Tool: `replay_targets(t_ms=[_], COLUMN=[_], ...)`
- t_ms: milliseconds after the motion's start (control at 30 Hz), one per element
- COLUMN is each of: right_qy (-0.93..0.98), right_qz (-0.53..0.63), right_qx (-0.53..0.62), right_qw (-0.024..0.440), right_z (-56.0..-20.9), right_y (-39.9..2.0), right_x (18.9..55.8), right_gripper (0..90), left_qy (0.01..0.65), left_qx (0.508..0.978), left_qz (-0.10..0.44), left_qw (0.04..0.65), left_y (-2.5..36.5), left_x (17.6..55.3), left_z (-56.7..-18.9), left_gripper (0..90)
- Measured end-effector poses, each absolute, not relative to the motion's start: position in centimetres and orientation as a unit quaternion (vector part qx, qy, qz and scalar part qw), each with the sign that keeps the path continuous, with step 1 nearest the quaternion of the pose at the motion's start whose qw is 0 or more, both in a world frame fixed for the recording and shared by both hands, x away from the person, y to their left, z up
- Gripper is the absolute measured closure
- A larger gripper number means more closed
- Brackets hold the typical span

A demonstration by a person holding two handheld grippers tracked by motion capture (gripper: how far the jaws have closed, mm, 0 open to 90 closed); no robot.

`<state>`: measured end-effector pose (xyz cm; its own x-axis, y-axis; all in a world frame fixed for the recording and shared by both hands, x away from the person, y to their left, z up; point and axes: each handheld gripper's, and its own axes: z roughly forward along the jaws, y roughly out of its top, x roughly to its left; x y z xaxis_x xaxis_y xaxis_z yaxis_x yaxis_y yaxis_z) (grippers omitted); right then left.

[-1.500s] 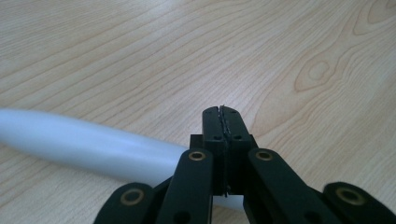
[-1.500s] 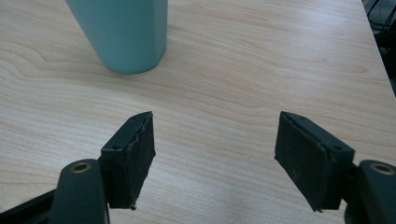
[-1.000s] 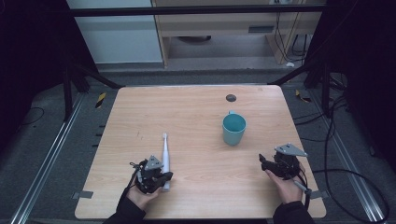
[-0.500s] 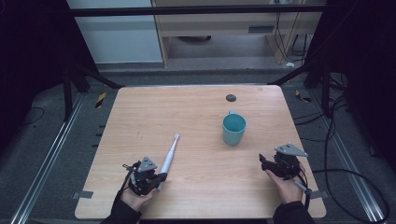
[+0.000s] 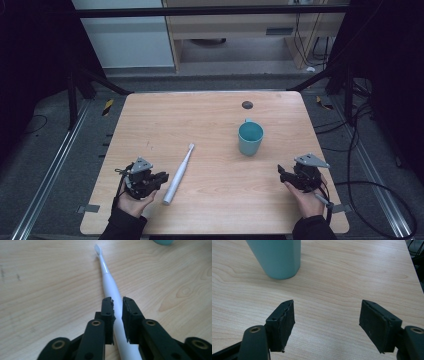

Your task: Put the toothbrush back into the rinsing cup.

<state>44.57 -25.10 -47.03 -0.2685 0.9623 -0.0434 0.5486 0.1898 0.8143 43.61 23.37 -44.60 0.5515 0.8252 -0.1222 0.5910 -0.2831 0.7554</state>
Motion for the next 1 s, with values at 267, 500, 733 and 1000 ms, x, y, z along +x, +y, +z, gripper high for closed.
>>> replay_targets(t_ms=[267, 500, 733, 1000], right_qy=[0.713, 0.715, 0.715, 0.717], right_qz=[0.351, 0.348, 0.347, 0.344], right_qx=[0.531, 0.528, 0.532, 0.531], right_qw=[0.295, 0.296, 0.293, 0.292], right_z=[-47.0, -47.1, -47.1, -47.1], right_y=[-25.1, -25.2, -25.2, -25.2], right_x=[44.5, 44.6, 44.7, 44.7], right_gripper=[27.9, 27.9, 27.9, 28.0], left_qy=[0.45, 0.438, 0.442, 0.445], left_qx=[0.797, 0.813, 0.829, 0.84], left_qz=[0.155, 0.146, 0.117, 0.105], left_qw=[0.372, 0.354, 0.322, 0.292], left_y=[23.1, 21.8, 21.3, 20.3], left_x=[44.6, 44.9, 45.7, 46.4], left_z=[-45.0, -45.5, -46.0, -45.5], left_gripper=[49.3, 38.3, 32.4, 30.8])
